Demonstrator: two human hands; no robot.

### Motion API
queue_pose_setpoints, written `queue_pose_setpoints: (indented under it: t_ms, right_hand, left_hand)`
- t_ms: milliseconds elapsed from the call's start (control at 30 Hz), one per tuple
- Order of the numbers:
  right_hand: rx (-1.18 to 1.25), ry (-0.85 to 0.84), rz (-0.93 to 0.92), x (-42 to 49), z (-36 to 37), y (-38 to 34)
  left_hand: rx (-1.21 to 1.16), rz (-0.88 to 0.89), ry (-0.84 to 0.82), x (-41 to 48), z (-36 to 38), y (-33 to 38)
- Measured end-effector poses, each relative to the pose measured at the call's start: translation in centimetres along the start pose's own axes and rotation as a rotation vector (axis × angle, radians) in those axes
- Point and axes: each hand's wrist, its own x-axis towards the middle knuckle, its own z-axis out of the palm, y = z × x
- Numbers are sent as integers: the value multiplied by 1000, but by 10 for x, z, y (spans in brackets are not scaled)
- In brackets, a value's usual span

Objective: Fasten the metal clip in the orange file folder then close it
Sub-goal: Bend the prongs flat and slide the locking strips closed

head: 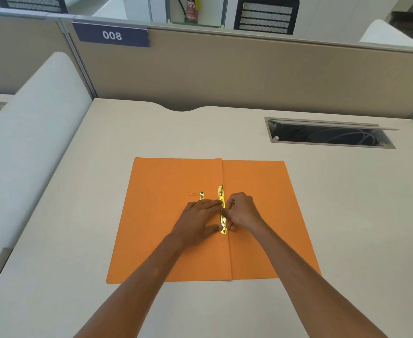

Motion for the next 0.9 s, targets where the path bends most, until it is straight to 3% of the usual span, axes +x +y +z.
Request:
queue_pose_setpoints:
  t_ms: [233, 367, 567, 900]
  right_hand:
    - [-3, -152, 67, -28, -5, 3]
    - [2, -45, -35, -41, 2, 19]
    - [-185, 136, -291, -59, 19, 39]
    - [-239, 94, -168, -57, 30, 23]
  left_hand:
    - [92, -3, -91, 10, -19, 15]
    - [106, -21, -124, 12, -23, 21]
    - [129, -54, -159, 13, -25, 27]
    - [167, -79, -161, 15, -24, 33]
